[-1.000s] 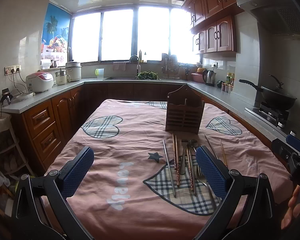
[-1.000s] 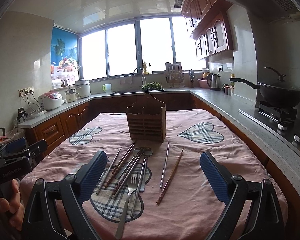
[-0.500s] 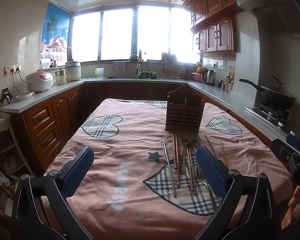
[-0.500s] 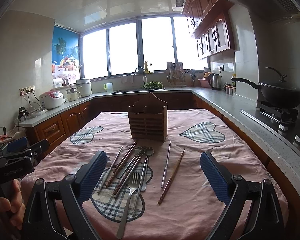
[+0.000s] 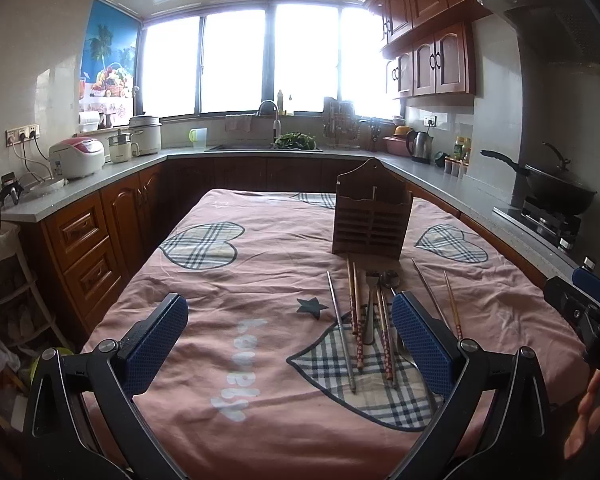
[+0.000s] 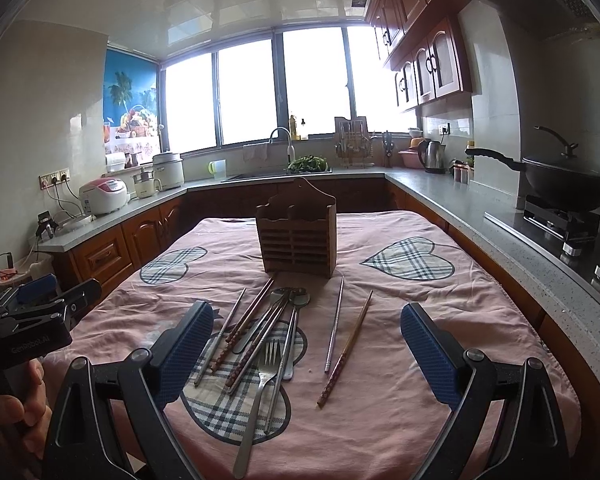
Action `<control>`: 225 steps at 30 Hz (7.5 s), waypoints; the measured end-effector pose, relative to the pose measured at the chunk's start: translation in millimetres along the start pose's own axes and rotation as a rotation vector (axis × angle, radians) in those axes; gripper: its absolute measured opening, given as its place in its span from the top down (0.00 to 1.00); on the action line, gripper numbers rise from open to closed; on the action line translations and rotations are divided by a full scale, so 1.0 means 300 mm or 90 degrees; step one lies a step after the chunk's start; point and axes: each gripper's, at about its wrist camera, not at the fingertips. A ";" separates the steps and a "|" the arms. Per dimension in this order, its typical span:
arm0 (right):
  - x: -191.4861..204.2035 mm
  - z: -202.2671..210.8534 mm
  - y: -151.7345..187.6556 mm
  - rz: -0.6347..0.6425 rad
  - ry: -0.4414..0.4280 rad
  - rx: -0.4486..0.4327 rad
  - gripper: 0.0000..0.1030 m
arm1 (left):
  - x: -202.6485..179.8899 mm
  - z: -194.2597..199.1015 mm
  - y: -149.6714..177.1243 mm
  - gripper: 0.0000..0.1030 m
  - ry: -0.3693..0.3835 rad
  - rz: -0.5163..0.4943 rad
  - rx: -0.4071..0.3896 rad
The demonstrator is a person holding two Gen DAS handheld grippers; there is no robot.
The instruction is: Organize utensils
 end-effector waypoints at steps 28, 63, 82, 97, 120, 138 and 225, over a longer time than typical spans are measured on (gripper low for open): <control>-0.252 -0.617 -0.014 -0.134 -0.030 0.257 0.53 | -0.034 -0.709 -0.059 0.09 0.047 -0.017 0.278; -0.251 -1.175 0.003 -0.083 -0.018 0.414 0.95 | -0.187 -1.130 -0.016 0.89 0.102 -0.099 0.419; -0.199 -0.919 -0.255 -0.124 -0.112 0.284 0.96 | -0.018 -0.863 -0.255 0.96 0.180 0.007 0.303; -0.156 -0.759 -0.370 -0.099 -0.125 0.206 0.96 | 0.061 -0.676 -0.347 0.97 0.198 0.052 0.202; -0.218 -0.759 -0.698 -0.136 -0.073 -0.031 0.96 | 0.071 -0.708 -0.768 0.97 0.197 0.148 -0.074; -0.287 -1.109 -0.539 -0.173 -0.052 -0.024 0.96 | -0.067 -1.161 -0.605 0.97 0.167 0.186 -0.060; -0.347 -0.562 -0.001 -0.208 -0.014 0.201 0.16 | 0.009 -0.775 -0.073 0.08 0.123 0.102 0.260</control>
Point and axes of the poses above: each gripper's, at about its wrist camera, not at the fingertips, and z roughly against the way its jaws point, x to its left, y to its underside, and after that the axes turned 3 degrees about -x, right-handed
